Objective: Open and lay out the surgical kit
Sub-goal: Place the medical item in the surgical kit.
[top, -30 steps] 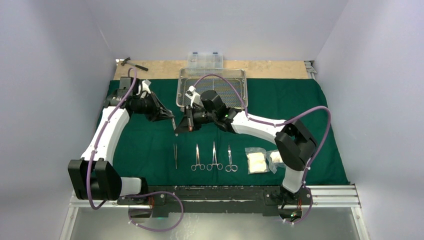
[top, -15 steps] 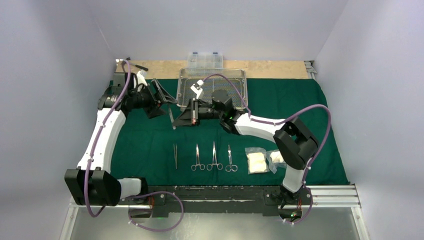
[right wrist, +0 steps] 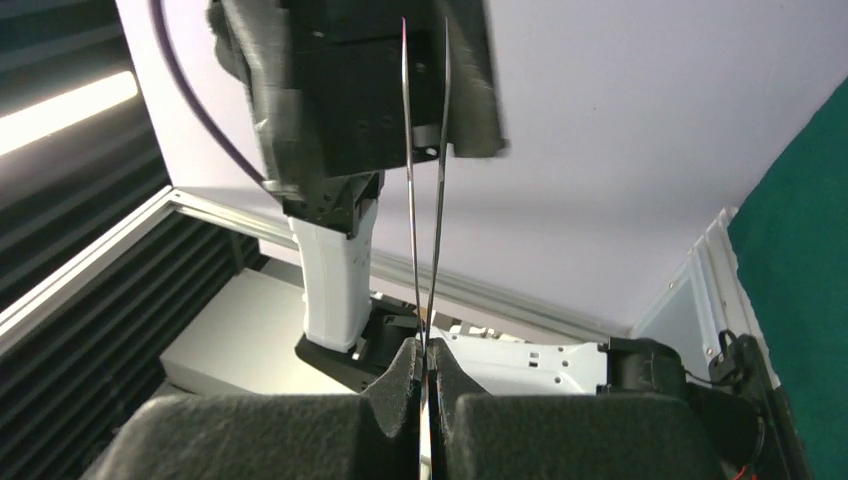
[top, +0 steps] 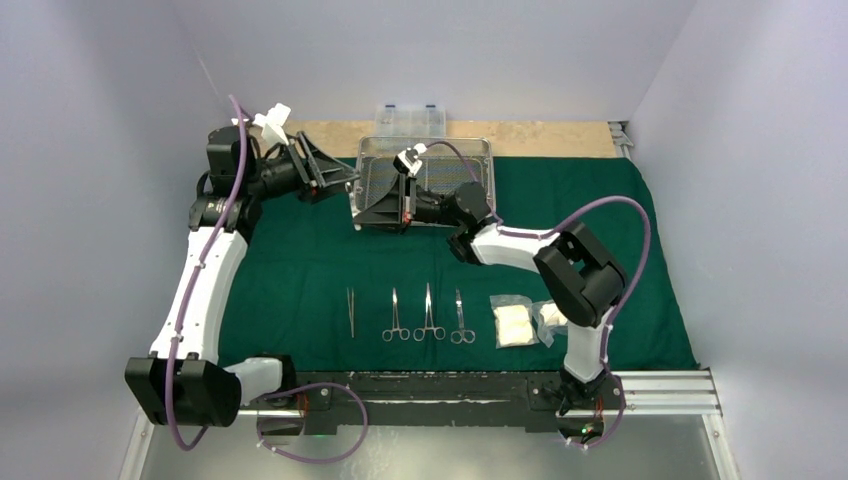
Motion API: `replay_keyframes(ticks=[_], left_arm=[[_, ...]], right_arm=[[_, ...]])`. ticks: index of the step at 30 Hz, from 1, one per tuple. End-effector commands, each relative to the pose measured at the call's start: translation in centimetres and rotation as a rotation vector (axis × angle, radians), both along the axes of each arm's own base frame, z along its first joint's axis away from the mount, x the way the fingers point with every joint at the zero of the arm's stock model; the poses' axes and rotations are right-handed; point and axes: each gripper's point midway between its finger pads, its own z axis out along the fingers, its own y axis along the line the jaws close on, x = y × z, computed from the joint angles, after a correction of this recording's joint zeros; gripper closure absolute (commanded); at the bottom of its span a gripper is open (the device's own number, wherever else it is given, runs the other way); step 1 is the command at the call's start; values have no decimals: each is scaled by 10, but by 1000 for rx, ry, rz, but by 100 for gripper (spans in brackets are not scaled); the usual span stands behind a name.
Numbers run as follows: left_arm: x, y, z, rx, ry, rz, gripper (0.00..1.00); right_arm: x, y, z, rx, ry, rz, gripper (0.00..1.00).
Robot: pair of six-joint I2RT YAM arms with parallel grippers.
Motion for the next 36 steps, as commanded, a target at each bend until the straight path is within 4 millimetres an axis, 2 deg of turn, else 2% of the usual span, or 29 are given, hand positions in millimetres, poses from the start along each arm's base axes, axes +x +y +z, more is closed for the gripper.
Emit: replay_keyframes(ticks=[1,4,6,13,18,22,24,26,29,32,35,36], left_arm=[[-3,-11,33,-101,-100,-71,58],[-2,-11,31,-101,-88,-78,72],[-1,-10,24,-89,-65,-74,76],[-2,-9,-1,-52,4,-78,81],[-7,-9,-5,-47,14,-81,100],[-6,-5,-14,-11,31,-57,100],[-1,2,-30,63,70,-20,100],[-1,17,-55,187,162,30,100],[-3,46,-95,391,286,114,100],[-8,69,-122,526,366,170,100],[-13,81,-146,619,436,204,100],[-16,82,-156,661,458,209,100]], right_arm=[[-9,-5,24,81,-16,68,100],[-6,-3,21,70,-7,71,100],[-2,-2,19,68,2,68,100],[3,1,18,76,18,75,100],[6,3,13,64,34,69,100],[10,7,6,27,36,55,99],[14,8,-1,-19,26,29,82],[19,10,-12,-90,12,-17,61],[31,8,-30,-218,-44,-114,41],[44,2,-56,-380,-74,-207,29],[63,-13,-93,-617,-79,-331,28],[70,-25,-114,-740,-60,-386,28]])
